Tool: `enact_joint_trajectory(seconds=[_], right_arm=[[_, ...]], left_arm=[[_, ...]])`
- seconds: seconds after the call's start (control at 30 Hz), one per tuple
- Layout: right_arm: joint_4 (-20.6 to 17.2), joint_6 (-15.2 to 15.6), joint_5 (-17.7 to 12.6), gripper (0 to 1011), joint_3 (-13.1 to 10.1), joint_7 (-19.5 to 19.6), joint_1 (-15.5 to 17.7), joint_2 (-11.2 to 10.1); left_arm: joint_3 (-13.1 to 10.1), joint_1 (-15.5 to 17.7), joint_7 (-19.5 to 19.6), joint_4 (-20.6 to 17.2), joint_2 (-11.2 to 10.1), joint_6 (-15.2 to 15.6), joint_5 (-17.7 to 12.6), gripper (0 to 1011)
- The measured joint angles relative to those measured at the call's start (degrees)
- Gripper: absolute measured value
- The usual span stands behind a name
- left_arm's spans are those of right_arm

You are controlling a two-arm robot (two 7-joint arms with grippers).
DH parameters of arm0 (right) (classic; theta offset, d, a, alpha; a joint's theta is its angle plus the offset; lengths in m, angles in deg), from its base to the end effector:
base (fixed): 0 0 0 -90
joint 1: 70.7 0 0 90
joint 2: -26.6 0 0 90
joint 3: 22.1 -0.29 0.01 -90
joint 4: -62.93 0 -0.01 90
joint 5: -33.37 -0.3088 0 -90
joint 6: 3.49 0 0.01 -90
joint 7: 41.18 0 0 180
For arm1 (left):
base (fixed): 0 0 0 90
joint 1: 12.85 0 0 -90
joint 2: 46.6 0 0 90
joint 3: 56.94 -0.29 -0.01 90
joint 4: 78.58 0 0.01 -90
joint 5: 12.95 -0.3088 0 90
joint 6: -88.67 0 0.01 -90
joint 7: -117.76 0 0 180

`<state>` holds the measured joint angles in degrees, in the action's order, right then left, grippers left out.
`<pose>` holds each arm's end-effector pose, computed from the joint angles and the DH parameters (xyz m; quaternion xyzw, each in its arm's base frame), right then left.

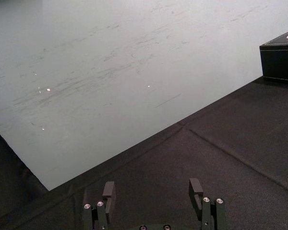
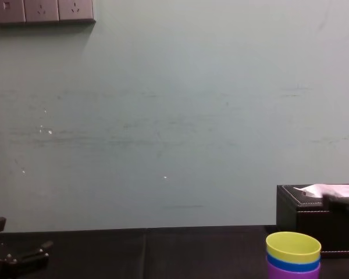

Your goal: Stack the three plastic cups sequentially using one hand.

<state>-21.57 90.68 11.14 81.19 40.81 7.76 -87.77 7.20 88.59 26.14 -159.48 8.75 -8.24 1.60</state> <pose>0.3776 -0.0681 -0.2625 -0.0438 -0.0042 -0.5903 0.8060 0.3581 0.0827 -0.3022 0.1414 -0.1325 0.5800 0.7913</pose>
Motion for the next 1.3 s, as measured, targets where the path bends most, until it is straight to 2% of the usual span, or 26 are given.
enact_joint_trajectory(seconds=[0.2,0.33,0.43,0.5,1.3], right_arm=[[2.2,2.4,0.8,1000,-1.6,3.9,1.3,2.1],[2.9,4.1,1.5,1000,-1.9,4.9,1.6,2.7],[3.0,6.2,2.4,1000,-1.6,5.8,1.6,2.9],[3.4,9.5,3.4,1000,-1.1,6.4,1.1,3.0],[3.3,8.4,3.2,1000,-1.2,6.4,1.2,2.9]], left_arm=[[0.0,0.0,0.0,0.0,0.0,0.0,0.0,1000],[0.0,0.0,0.0,0.0,0.0,0.0,0.0,1000],[0.0,0.0,0.0,0.0,0.0,0.0,0.0,1000],[0.0,0.0,0.0,0.0,0.0,0.0,0.0,1000],[0.0,0.0,0.0,0.0,0.0,0.0,0.0,1000]])
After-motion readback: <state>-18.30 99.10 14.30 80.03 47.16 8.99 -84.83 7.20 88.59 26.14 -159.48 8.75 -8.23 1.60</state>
